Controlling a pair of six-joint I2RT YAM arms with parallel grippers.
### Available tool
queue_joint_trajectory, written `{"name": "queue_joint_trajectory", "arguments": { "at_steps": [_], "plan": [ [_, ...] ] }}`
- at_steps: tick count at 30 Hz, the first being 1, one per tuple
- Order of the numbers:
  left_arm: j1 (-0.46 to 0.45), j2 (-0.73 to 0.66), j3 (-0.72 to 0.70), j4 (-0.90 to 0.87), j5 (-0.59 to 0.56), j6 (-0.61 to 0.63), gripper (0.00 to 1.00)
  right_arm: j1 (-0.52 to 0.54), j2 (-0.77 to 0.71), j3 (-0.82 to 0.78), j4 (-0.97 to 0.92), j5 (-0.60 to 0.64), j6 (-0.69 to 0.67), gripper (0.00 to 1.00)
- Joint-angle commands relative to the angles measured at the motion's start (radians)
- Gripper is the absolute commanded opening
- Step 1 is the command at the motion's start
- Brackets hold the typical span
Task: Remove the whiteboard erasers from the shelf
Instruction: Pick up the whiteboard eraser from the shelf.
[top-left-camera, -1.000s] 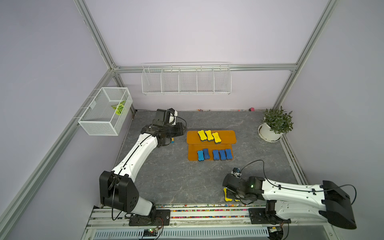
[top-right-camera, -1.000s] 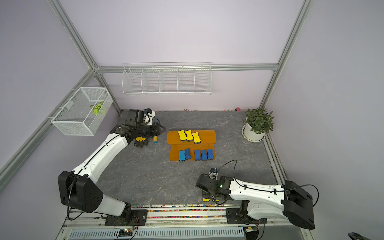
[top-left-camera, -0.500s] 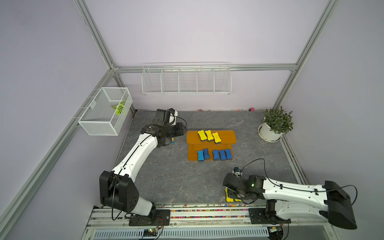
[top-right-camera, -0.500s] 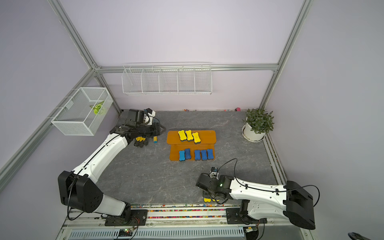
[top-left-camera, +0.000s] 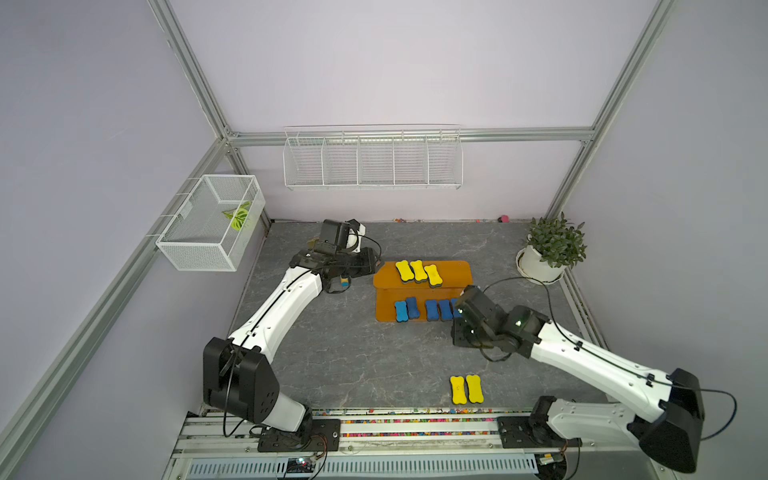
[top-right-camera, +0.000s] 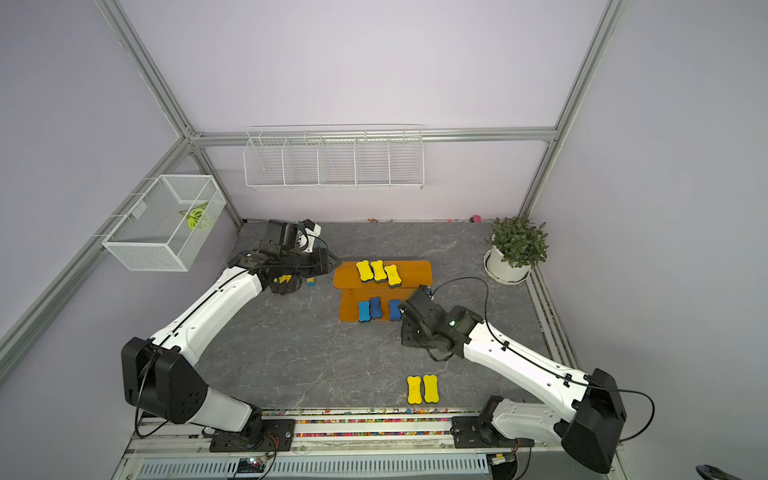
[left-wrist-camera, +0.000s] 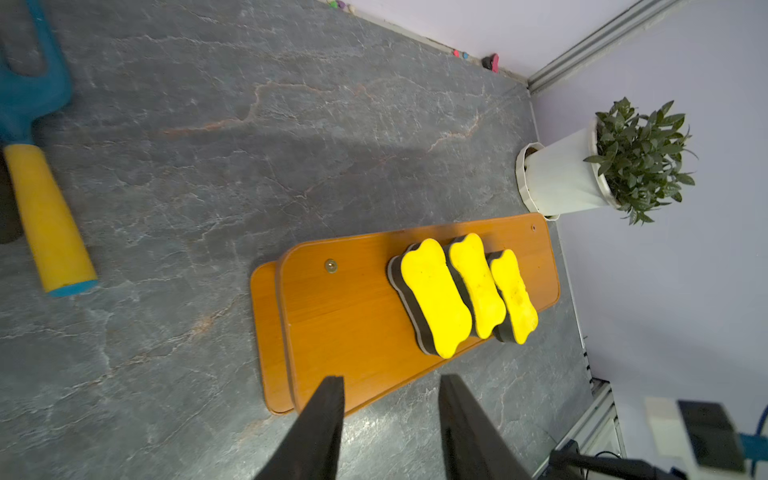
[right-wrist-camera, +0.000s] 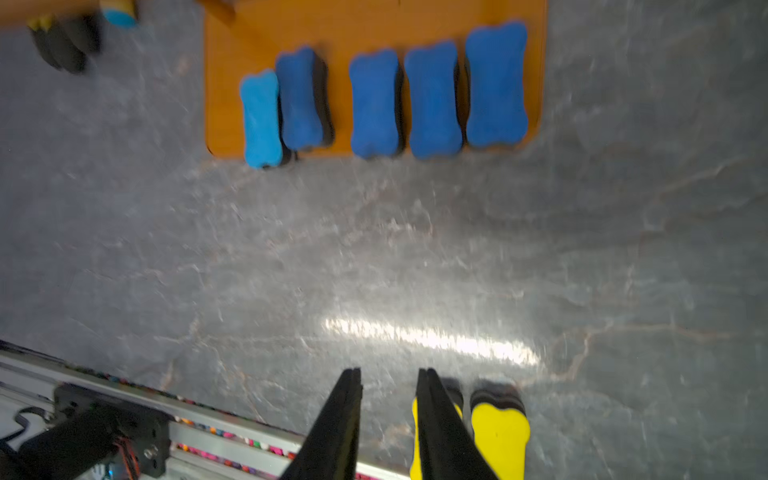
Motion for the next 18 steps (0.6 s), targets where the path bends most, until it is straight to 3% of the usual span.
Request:
{"name": "queue_joint_trajectory", "arguments": {
  "at_steps": [1, 9, 18],
  "plan": [
    [-0.019, 0.042, 0.031, 0.0, 0.025, -0.02, 0.41, -0.097, 0.063, 0.098, -0.005, -0.088, -0.226, 0.3],
    [-0.021, 0.089, 0.089, -0.034, 0.026, -0.01, 0.4, -0.308, 0.282, 0.385, -0.021, -0.277, -0.423, 0.32],
    [-0.021, 0.123, 0.122, -0.055, -0.004, 0.01, 0.4, -0.373, 0.526, 0.704, -0.15, -0.396, -0.55, 0.42]
  ]
}}
